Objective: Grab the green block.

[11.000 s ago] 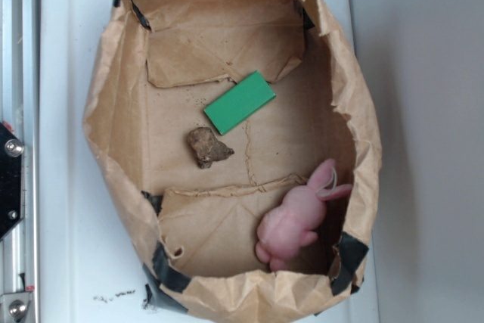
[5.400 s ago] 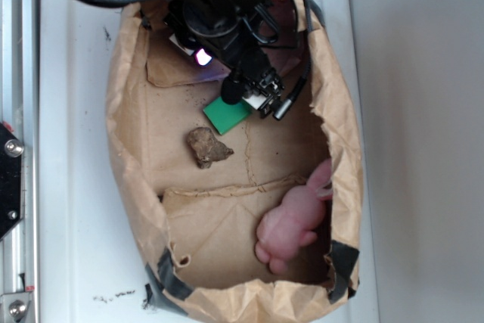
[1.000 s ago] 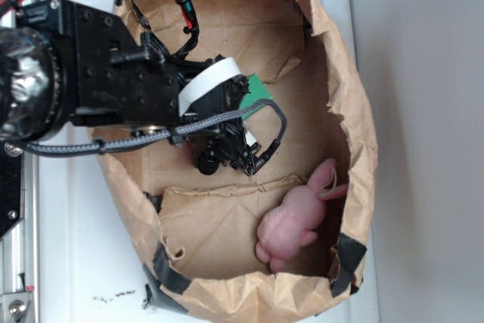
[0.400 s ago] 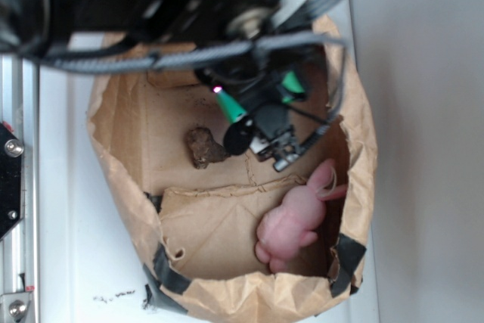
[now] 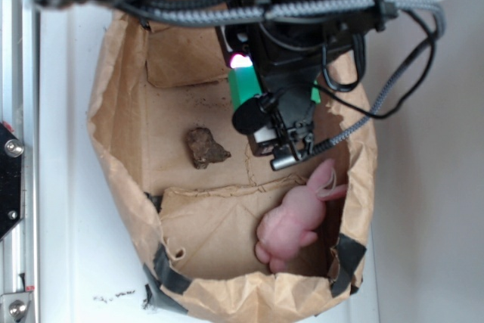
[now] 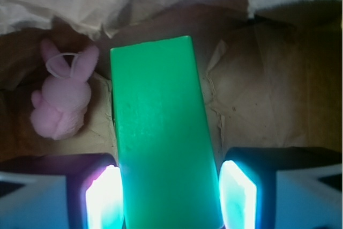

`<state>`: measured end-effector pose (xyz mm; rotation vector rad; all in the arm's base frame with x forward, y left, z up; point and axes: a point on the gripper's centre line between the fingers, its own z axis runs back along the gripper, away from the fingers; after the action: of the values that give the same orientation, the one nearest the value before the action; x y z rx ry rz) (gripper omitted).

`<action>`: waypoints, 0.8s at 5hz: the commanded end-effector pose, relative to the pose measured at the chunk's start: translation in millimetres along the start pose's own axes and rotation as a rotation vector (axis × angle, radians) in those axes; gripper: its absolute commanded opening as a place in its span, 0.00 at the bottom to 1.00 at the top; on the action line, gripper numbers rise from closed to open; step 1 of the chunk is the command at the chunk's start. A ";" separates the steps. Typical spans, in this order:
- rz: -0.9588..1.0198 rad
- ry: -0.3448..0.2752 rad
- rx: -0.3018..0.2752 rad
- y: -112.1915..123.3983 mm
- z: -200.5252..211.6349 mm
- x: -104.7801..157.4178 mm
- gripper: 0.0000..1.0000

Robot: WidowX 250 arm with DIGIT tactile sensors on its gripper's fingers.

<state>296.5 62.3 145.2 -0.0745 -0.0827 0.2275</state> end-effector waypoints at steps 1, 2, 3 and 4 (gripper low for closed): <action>-0.138 -0.231 -0.013 1.5 37.3 -20.5 0.00; -0.143 -0.223 -0.017 1.0 43.2 -21.9 0.00; -0.135 -0.229 -0.008 -2.4 43.3 -20.5 0.00; -0.113 -0.253 0.002 -4.4 34.8 -18.2 0.00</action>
<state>272.8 54.0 164.0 -0.0486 -0.2879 0.1227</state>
